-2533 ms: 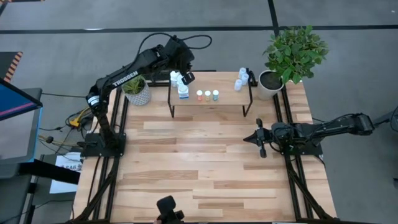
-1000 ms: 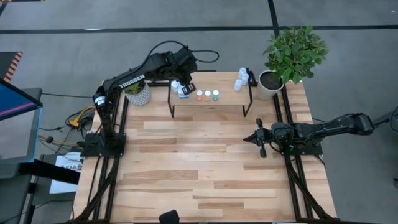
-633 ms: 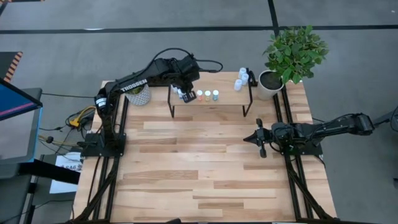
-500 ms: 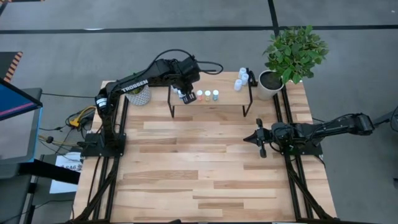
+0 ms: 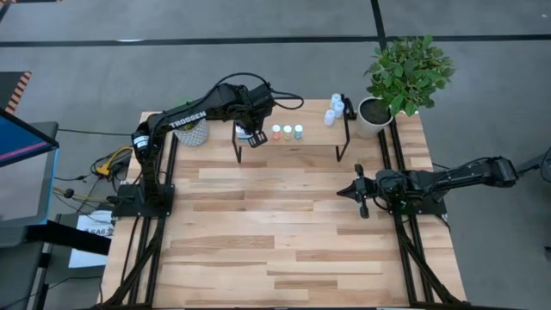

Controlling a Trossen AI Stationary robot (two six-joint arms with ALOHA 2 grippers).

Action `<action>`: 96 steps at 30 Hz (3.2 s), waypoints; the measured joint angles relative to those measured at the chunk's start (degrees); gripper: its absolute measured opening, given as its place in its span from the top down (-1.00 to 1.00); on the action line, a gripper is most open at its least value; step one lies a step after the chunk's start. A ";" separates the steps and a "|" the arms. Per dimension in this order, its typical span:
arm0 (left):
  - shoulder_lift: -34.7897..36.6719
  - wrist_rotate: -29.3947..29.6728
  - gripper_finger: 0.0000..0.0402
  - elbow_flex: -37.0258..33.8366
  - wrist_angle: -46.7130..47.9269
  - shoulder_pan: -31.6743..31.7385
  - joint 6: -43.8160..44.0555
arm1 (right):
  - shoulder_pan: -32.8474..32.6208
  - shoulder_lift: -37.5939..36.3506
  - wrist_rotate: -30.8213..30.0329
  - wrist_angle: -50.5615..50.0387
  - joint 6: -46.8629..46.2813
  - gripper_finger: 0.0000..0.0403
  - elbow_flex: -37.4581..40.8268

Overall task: Pick and place medicine bottles onto shelf by color
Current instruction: Adjust the white medicine bottles, then return to Home Position

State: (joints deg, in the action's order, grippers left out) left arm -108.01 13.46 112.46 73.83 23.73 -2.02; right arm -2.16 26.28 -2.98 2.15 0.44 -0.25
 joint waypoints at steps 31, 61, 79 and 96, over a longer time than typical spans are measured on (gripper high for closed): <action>27.66 6.31 0.79 -15.89 -8.74 -12.02 1.88 | 0.00 -0.02 -0.02 -0.02 0.01 0.86 -0.01; 96.96 -1.25 0.79 -107.84 -79.74 -17.97 1.44 | 0.00 0.01 -0.02 -0.01 0.00 0.86 -0.01; 107.67 -0.79 0.79 -107.54 -61.90 -17.97 3.15 | -0.01 0.01 -0.02 0.00 -0.01 0.87 -0.01; 107.65 -0.70 0.79 -107.54 -61.75 -17.97 4.70 | 0.00 0.01 -0.02 -0.01 -0.01 0.86 0.00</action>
State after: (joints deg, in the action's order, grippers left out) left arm -0.36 12.75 4.93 12.08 5.76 2.68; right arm -2.16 26.28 -3.01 2.14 0.43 -0.25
